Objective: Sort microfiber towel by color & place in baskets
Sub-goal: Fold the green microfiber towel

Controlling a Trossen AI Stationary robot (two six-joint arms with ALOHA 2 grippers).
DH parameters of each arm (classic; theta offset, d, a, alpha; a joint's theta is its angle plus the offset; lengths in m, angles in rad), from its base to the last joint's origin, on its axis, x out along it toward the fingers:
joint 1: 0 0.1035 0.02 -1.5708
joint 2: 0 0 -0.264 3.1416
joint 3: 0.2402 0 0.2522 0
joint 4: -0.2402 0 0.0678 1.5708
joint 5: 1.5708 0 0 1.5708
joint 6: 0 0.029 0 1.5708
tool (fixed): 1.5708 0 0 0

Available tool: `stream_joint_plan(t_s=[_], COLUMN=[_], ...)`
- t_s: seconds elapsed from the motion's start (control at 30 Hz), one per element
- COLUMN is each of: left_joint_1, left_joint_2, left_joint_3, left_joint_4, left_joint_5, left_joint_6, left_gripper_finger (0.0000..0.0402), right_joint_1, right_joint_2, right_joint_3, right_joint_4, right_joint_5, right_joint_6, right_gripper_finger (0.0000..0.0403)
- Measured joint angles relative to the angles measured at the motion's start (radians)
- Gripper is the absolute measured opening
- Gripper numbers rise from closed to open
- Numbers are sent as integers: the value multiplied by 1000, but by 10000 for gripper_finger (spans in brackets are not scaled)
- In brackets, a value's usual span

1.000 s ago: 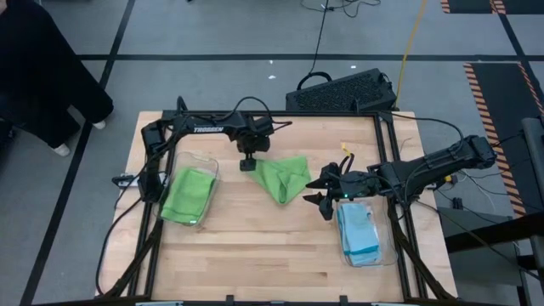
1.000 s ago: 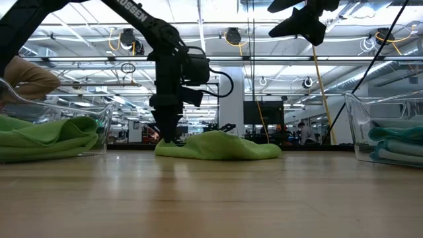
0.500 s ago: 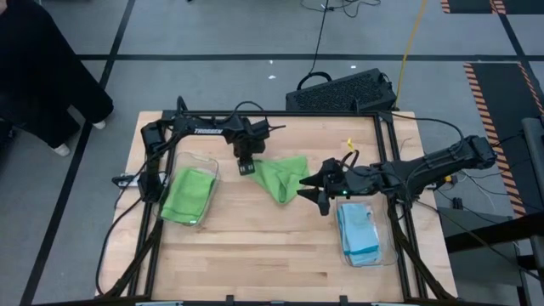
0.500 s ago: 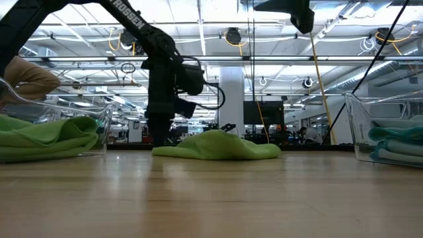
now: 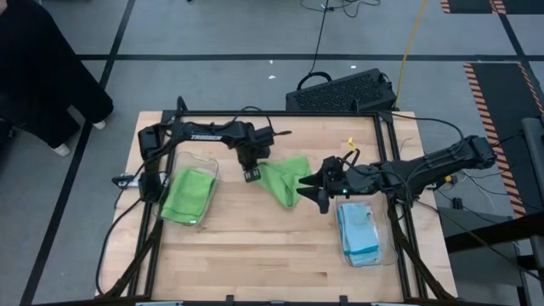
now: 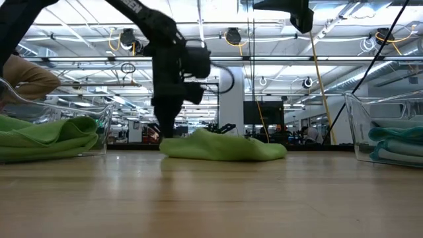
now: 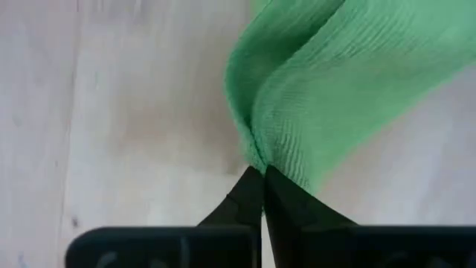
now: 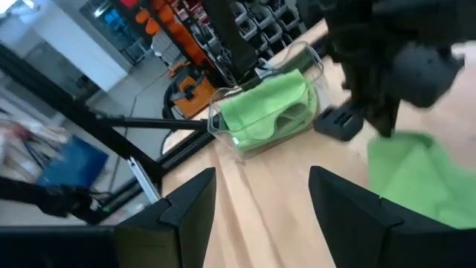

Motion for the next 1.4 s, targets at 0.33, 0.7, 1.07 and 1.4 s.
stream_joint_plan(t_s=[0.33, 0.7, 1.07, 1.4], left_joint_1=[-129, -218, -264, -269], left_joint_2=[-21, -21, -21, -21], left_joint_3=[76, 76, 77, 77], left_joint_4=[34, -9, -24, 64], left_joint_5=[-17, -19, -31, -31], left_joint_6=[-69, -183, -308, -310], left_gripper_finger=[8, 20, 22, 5], right_joint_1=[0, -77, -205, -344], right_joint_2=[-3, -2, 28, 379], right_joint_3=[0, 0, -287, -300], right_joint_4=[-14, -308, 92, 376], right_joint_5=[2, -31, -160, -364], right_joint_6=[-293, -309, -517, -622], right_gripper_finger=[208, 208, 193, 279])
